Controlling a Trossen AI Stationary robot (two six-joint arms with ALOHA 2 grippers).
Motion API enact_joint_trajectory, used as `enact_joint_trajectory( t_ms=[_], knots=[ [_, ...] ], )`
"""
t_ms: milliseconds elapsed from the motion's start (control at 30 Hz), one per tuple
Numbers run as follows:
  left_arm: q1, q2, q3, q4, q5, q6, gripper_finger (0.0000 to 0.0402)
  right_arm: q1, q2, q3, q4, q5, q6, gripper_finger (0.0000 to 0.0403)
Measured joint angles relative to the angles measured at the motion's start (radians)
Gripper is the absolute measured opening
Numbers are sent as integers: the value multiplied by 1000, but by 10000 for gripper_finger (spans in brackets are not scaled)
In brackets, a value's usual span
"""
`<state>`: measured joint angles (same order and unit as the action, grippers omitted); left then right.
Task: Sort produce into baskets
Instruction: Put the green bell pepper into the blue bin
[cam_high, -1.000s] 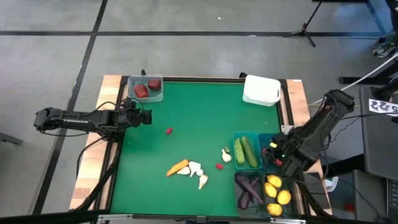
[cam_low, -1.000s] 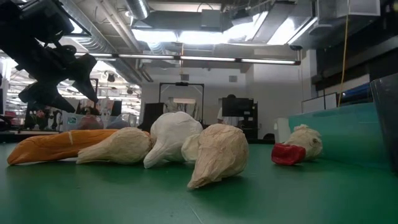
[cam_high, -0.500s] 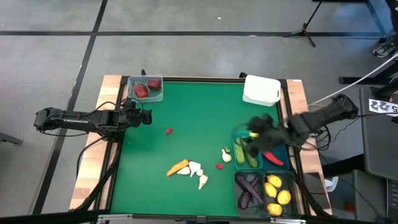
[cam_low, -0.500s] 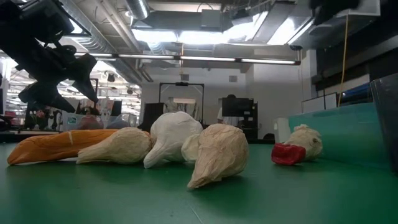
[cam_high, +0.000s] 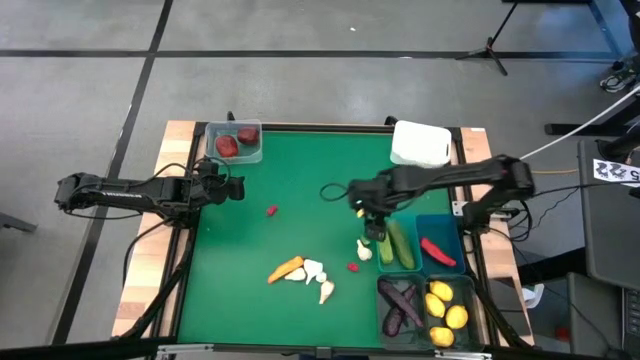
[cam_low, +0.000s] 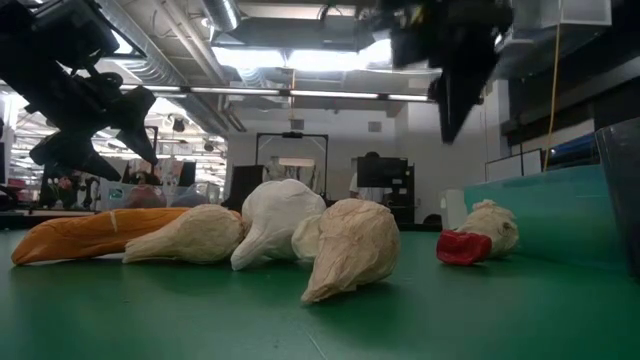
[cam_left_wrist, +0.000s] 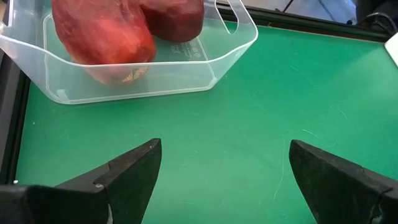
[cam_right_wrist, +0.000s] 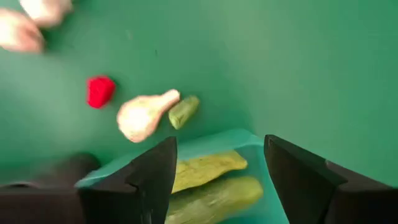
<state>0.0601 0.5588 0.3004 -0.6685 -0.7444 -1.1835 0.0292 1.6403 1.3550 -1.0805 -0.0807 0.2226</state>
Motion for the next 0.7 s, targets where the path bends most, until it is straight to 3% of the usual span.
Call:
enact_joint_trajectory(
  t_ms=[300, 700],
  knots=[
    [0, 0, 0, 0, -10, 5, 345, 3, 232, 112, -31, 2, -107, 241],
    [0, 0, 0, 0, -17, 6, 345, 3, 309, 163, -47, 43, -126, 241]
  ],
)
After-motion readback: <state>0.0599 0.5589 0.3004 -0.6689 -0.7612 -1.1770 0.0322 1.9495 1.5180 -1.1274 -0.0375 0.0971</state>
